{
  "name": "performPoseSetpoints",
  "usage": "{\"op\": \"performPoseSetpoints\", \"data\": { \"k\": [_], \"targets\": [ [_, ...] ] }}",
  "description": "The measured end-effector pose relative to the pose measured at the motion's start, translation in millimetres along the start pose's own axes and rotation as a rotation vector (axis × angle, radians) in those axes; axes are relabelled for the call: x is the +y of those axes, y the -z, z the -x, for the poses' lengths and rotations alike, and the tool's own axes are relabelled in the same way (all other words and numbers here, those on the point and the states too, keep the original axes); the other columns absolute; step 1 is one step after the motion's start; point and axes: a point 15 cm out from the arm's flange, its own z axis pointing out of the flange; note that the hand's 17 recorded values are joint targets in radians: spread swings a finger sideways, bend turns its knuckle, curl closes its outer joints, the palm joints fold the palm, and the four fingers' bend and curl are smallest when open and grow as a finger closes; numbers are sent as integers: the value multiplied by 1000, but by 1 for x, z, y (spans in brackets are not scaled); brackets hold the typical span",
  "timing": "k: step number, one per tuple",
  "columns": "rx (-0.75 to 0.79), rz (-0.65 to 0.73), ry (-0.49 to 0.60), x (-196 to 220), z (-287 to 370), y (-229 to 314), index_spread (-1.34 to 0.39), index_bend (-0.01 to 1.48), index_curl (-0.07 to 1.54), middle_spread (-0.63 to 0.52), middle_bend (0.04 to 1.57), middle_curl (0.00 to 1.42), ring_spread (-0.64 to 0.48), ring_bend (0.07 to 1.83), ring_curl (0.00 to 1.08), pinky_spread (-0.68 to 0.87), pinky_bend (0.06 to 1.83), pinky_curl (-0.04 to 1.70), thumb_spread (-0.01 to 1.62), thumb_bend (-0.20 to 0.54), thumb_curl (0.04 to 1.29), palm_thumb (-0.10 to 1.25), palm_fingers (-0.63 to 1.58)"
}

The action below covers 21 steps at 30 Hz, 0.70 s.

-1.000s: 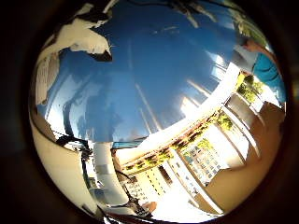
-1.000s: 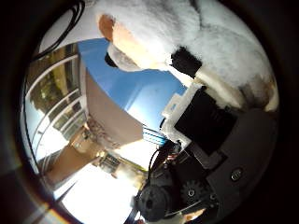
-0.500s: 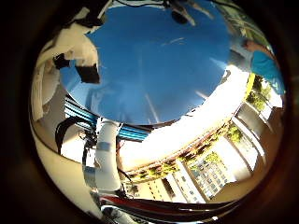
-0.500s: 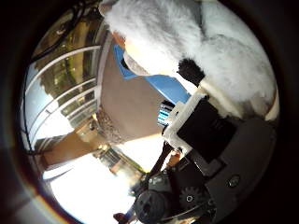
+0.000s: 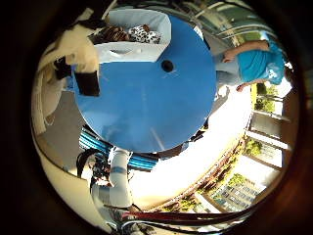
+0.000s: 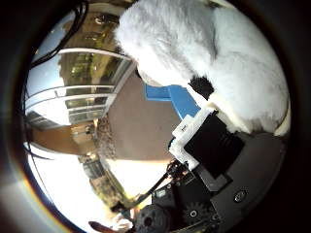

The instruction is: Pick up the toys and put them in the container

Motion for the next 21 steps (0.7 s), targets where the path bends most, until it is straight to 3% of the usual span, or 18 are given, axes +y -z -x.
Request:
{"op": "performPoseSetpoints", "data": {
  "k": [5, 12, 21],
  "targets": [
    [-11, -201, -18, -84, -4, -5, -773, 644, 1416, -202, 1348, 1058, -101, 1631, 772, 122, 1737, 713, 1168, -15, 800, 971, 716],
    [-6, -297, -13, -152, 0, -40, -770, 629, 1449, -199, 1357, 1057, -97, 1633, 769, 122, 1717, 731, 1157, -24, 802, 915, 709],
    [3, -356, -25, -215, 0, -122, -758, 620, 1489, -186, 1360, 1049, -89, 1632, 752, 134, 1656, 755, 1154, -14, 781, 848, 729]
  ]
}}
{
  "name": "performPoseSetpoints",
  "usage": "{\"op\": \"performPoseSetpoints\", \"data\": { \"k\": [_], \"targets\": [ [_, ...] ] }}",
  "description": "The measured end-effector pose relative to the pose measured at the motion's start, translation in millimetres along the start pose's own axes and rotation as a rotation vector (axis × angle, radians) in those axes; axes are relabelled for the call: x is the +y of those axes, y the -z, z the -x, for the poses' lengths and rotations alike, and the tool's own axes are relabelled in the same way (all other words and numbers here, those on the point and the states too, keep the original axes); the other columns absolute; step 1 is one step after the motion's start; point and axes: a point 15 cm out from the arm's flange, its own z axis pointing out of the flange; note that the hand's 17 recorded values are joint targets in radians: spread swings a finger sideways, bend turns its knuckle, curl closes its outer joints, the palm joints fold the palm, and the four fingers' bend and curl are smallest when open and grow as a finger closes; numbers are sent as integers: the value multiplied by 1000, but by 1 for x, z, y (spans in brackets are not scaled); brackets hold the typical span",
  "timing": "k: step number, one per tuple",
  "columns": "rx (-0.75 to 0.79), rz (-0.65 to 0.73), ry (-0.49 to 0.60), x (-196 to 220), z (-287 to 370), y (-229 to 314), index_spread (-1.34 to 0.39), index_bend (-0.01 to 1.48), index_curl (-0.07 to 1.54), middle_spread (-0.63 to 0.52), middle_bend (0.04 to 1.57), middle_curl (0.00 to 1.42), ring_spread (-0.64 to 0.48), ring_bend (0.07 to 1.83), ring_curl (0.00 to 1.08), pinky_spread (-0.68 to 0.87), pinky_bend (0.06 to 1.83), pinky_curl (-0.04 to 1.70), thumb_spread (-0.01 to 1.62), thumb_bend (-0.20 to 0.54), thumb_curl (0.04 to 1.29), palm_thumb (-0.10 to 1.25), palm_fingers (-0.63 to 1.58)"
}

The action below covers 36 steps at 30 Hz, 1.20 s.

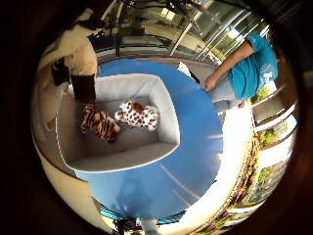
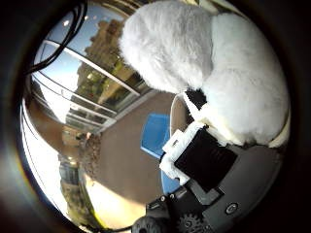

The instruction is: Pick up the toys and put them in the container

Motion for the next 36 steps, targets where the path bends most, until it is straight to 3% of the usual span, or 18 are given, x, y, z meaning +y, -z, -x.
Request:
{"op": "performPoseSetpoints", "data": {
  "k": [10, 12, 14, 17, 20, 23, 28, 36],
  "targets": [
    [5, 39, -15, 9, -5, -49, -742, 605, 1457, -171, 1276, 1006, -49, 1579, 715, 165, 1560, 759, 1131, -42, 749, 789, 726],
    [9, 42, -26, 10, -12, -53, -710, 389, 1384, -142, 1179, 950, -11, 1563, 700, 184, 1573, 767, 1121, -53, 726, 728, 582],
    [12, 50, -23, 12, -18, -54, -674, 183, 1285, -121, 882, 856, 43, 1505, 686, 222, 1644, 779, 1115, -53, 701, 683, 187],
    [12, 59, -13, 14, -19, -54, -657, 183, 1143, -48, 575, 696, 137, 1150, 567, 296, 1491, 717, 1115, -57, 654, 625, -305],
    [11, 47, 8, 11, -17, -46, -617, 114, 961, 9, 365, 556, 216, 837, 405, 372, 1333, 611, 1119, -42, 596, 600, -268],
    [11, 23, 24, 5, -15, -33, -573, 91, 828, 24, 267, 492, 251, 720, 343, 418, 1228, 547, 1118, -36, 559, 591, -203],
    [16, -27, 27, -5, -18, 23, -496, 124, 633, 37, 171, 420, 282, 608, 299, 478, 1120, 467, 1116, -31, 511, 591, -88],
    [10, 46, 42, 46, -13, 163, -434, 205, 511, 41, 167, 365, 288, 530, 283, 501, 967, 379, 1117, -26, 474, 604, 14]
  ]
}}
